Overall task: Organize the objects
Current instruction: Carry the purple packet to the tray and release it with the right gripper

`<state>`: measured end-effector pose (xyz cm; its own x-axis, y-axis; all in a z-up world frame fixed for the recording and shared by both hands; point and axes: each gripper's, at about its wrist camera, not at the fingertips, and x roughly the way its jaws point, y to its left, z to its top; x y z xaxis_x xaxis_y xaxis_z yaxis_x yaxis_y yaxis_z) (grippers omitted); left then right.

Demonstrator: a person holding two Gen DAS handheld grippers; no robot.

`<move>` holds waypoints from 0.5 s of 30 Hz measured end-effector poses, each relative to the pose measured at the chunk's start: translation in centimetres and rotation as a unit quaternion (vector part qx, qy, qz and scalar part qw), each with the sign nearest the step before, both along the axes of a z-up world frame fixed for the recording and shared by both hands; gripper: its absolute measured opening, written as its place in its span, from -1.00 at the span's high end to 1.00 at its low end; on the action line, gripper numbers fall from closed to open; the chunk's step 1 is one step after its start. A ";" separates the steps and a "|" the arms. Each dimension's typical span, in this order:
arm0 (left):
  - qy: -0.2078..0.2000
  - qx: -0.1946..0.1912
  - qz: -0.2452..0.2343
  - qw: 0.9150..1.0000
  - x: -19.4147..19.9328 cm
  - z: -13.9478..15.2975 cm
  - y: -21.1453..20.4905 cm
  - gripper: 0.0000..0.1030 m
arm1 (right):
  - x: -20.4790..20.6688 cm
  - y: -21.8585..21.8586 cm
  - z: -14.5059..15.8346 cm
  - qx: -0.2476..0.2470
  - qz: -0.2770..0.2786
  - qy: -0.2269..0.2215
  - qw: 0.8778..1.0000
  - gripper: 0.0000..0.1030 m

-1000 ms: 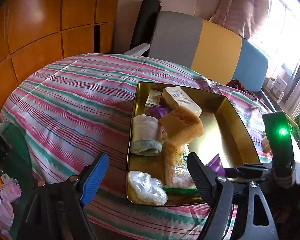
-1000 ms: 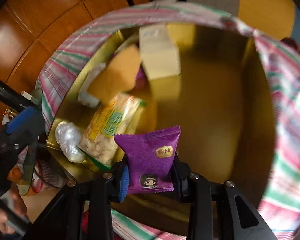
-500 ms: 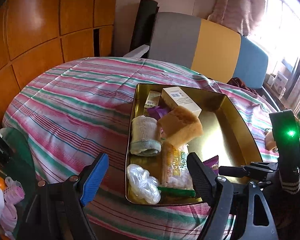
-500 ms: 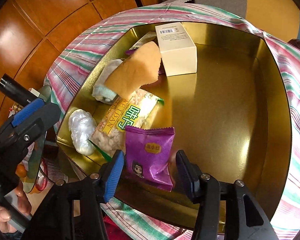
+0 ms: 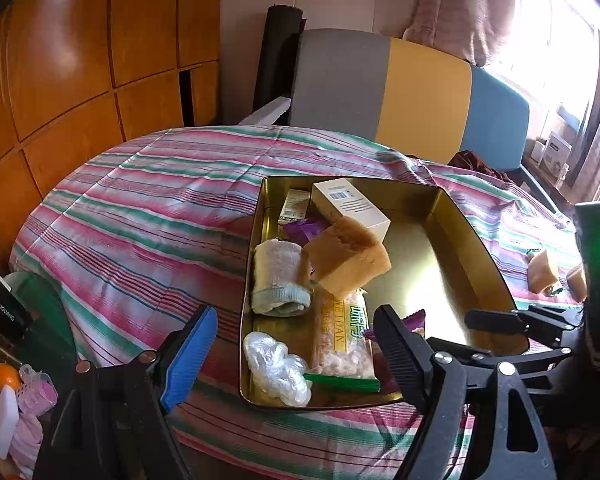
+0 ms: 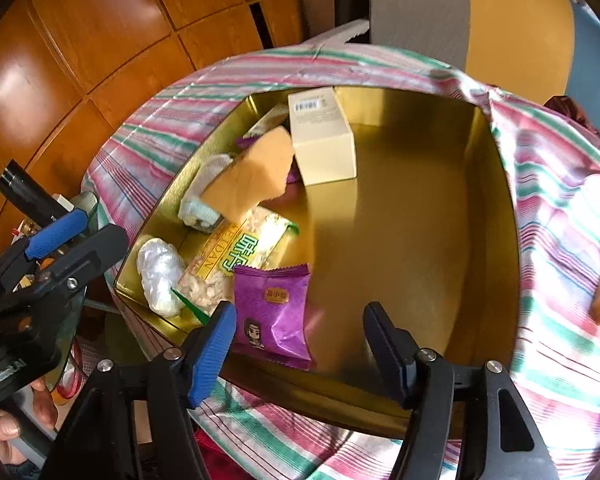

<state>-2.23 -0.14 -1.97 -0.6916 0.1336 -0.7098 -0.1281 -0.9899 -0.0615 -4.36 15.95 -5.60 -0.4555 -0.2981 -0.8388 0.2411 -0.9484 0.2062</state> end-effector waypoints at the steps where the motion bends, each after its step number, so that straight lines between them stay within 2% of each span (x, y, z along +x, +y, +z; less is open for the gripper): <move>1: 0.001 -0.001 -0.002 1.000 0.1 0.1 0.1 -0.59 | 0.1 0.1 0.2 0.000 -0.002 0.004 1.000 -0.31; 15: 0.005 -0.014 -0.019 1.000 0.4 0.7 1.9 -0.59 | 1.3 1.7 1.4 -0.001 -0.016 0.033 0.999 -0.32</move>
